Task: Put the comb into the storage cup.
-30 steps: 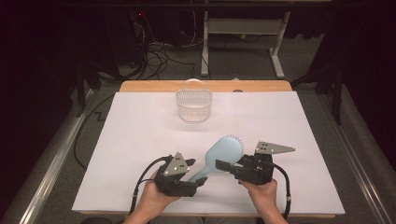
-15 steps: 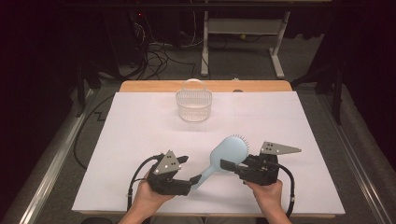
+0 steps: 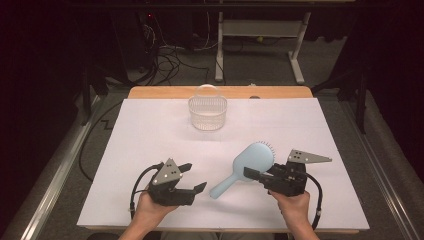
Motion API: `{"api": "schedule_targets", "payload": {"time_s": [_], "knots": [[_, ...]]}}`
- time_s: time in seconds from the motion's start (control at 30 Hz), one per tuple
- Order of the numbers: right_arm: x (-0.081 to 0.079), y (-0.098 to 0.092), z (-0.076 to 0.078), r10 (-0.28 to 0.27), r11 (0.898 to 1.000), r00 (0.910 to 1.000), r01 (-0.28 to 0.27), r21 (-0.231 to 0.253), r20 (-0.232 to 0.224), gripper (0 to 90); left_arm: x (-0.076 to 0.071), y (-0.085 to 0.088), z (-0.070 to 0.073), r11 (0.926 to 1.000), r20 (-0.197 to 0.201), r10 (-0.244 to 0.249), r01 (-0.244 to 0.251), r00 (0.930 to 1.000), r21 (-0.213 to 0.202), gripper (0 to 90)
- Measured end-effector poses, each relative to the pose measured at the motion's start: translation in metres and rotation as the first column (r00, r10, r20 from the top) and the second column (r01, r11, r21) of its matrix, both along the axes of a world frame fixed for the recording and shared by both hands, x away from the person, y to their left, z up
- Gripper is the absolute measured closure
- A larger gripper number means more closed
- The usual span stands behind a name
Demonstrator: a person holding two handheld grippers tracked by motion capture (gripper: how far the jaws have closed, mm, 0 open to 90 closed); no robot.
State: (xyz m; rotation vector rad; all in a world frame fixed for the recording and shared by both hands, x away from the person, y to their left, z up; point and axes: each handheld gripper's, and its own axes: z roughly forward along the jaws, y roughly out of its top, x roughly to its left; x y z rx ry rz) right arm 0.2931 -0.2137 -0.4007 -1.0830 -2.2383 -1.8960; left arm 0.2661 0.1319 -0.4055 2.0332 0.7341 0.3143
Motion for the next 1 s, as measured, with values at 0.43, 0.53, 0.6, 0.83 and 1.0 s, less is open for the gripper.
{"api": "schedule_targets", "payload": {"time_s": [0.43,0.53,0.6,0.83,1.0], "knots": [[0.002,-0.014,0.005,-0.029,0.999,0.9996,0.029,-0.014,0.0,59.0,0.002,0.02,-0.002,0.9993,-0.028,0.035,-0.035,0.999,-0.01,21.2],[0.002,-0.016,0.006,-0.035,0.999,0.9994,0.035,-0.017,0.001,59.0,0.002,0.022,-0.003,0.999,-0.03,0.042,-0.043,0.9987,-0.011,21.2],[0.002,-0.018,0.007,-0.039,0.999,0.9992,0.039,-0.018,0.002,59.0,0.002,0.025,-0.003,0.9988,-0.029,0.047,-0.047,0.9985,-0.012,21.2],[0.004,-0.024,0.009,-0.055,0.998,0.9985,0.055,-0.022,0.001,58.9,0.002,0.036,-0.003,0.9968,-0.023,0.075,-0.075,0.9969,-0.027,21.1],[0.005,-0.029,0.011,-0.068,0.997,0.9977,0.068,-0.027,0.0,58.9,0.002,0.046,-0.002,0.9942,-0.026,0.098,-0.099,0.9948,-0.042,21.1]]}}
